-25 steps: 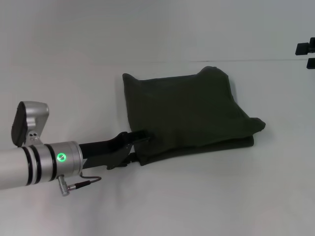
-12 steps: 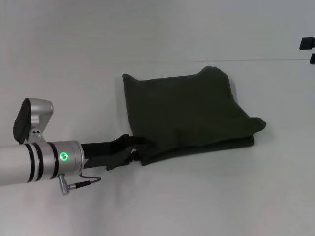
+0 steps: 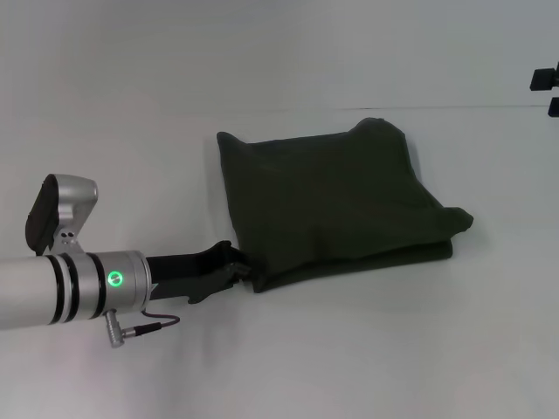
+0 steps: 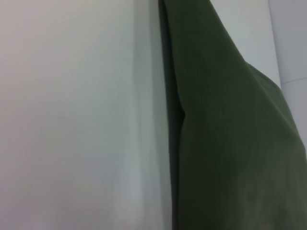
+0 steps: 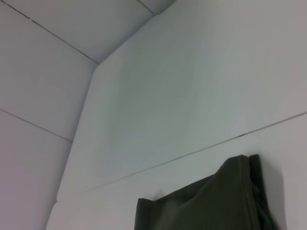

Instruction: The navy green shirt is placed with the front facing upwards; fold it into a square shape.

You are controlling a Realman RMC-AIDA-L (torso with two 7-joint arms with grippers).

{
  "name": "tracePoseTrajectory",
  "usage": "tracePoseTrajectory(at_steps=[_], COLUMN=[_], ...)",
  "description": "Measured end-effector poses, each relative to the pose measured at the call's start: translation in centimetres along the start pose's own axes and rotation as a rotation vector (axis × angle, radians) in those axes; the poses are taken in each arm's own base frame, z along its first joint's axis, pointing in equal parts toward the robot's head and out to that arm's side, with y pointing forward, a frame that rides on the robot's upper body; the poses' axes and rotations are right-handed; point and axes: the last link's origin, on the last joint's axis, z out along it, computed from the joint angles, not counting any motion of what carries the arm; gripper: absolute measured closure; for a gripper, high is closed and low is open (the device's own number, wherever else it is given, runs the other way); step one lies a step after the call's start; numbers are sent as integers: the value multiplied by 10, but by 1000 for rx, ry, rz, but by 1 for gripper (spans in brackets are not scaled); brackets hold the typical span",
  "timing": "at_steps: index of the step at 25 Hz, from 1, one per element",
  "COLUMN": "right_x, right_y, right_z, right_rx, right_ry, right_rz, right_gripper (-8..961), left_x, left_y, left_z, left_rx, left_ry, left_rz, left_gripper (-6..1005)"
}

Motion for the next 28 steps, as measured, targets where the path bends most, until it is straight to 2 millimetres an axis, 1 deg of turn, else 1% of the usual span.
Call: tracePoseTrajectory(at_steps=[5, 11, 17, 21, 28], right_x=[1, 1, 3, 4, 6], right_y=[-2, -2, -2, -3, -5], right_z=[0, 0, 0, 1, 3], right_rx=[-2, -4, -9, -12, -16], right_ry=[4, 2, 9, 14, 22], right_rz=[8, 15, 18, 26, 37], right_gripper=[291, 291, 290, 290, 289], left_x=[-1, -2, -11, -15, -19], left_y=[0, 0, -10, -21, -37], left_z=[-2, -7, -22, -43, -69], left_rx=[-5, -15, -25, -31, -15], left_ry=[-5, -23, -43, -33, -15], left_rz=[13, 34, 30, 17, -12], left_gripper=[916, 984, 983, 983, 940])
